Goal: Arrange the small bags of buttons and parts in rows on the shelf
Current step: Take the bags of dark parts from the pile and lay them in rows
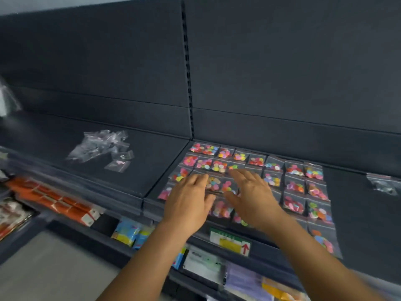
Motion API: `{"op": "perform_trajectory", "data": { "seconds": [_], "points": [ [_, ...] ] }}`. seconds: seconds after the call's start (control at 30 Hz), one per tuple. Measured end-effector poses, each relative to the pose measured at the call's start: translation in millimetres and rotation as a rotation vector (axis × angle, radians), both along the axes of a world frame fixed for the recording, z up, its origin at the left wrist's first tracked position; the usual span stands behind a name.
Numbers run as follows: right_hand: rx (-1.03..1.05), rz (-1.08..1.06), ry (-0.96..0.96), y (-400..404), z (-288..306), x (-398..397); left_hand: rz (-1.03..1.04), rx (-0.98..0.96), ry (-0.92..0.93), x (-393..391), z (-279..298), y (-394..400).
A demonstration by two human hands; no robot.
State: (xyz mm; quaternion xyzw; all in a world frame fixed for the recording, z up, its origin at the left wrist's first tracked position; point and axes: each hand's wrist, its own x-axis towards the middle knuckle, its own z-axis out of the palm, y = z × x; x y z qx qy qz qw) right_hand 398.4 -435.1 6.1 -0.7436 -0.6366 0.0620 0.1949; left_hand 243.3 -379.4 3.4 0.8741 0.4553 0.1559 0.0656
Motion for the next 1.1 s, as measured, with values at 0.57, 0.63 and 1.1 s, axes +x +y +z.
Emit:
{"op": "perform_trajectory", "data": {
  "seconds": [0.57, 0.63, 1.1],
  "points": [
    [-0.043, 0.285, 0.026, 147.2, -6.2, -160.4, 0.291, -0.023, -0.072, -168.6, -12.0, 110.2],
    [-0.051, 0.301, 0.029, 172.1, -8.9, -169.0, 0.312, -0.027, -0.082, -176.0, -14.5, 130.9],
    [-0.219, 0.264, 0.048, 296.1, -38.3, -200.2, 0.156, -0.062, 0.137, -195.3, -42.6, 256.0]
  ]
}}
